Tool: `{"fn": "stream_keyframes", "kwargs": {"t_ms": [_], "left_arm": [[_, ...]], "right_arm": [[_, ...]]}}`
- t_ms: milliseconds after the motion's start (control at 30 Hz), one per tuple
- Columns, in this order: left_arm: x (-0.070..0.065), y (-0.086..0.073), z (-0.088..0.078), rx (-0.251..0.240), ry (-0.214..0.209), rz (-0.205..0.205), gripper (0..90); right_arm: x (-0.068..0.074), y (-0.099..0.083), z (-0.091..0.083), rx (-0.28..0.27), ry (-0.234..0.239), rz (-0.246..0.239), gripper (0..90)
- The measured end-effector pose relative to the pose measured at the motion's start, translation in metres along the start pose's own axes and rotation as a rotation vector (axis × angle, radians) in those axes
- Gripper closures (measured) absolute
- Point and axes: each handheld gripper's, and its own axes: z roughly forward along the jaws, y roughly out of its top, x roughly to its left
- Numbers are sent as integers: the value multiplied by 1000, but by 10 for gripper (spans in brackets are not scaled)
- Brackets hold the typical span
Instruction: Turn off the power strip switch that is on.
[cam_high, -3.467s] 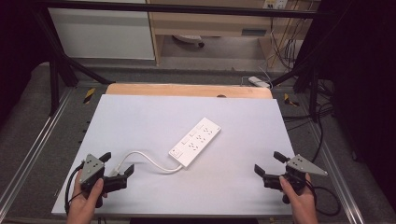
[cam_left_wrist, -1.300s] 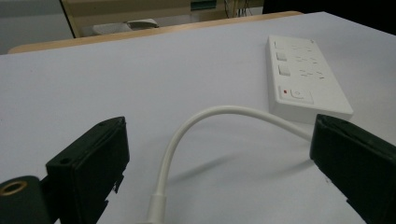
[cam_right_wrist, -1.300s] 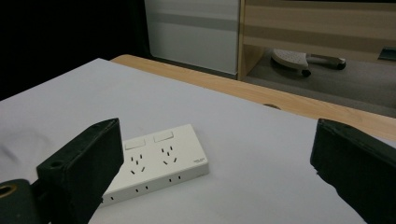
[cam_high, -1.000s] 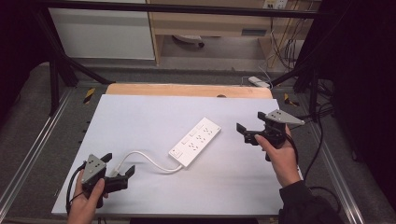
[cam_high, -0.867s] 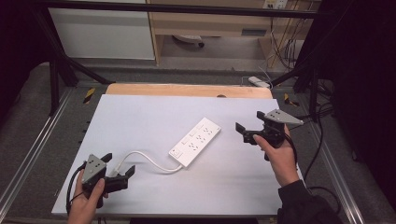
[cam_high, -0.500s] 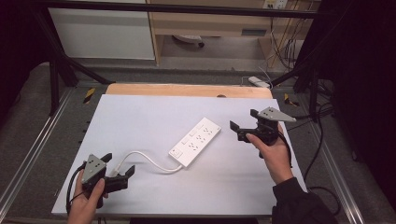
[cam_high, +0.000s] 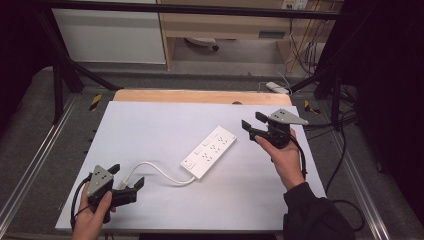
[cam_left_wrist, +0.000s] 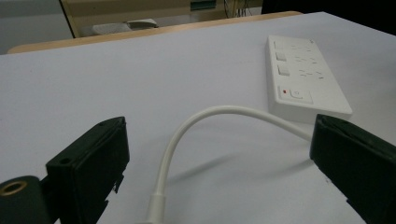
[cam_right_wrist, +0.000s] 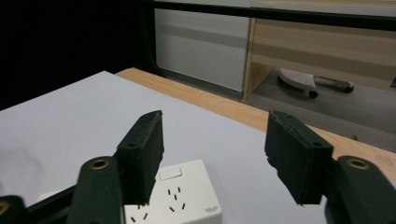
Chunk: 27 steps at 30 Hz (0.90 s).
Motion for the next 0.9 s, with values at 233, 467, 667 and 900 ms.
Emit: {"fn": "stream_keyframes", "kwargs": {"t_ms": [233,467,667,900], "left_arm": [[0,0,0,-1,-3,-3,49],[0,0,0,-1,-4,-1,49],[0,0,1,1,-6,0,49],[1,0,1,3,-6,3,50]], "right_arm": [[-3,3,13,-4,-18,-21,575],[-8,2,26,-12,-25,-27,747],[-11,0,38,-1,-13,-34,843],[-13,0,52,1,-5,-19,900]]}}
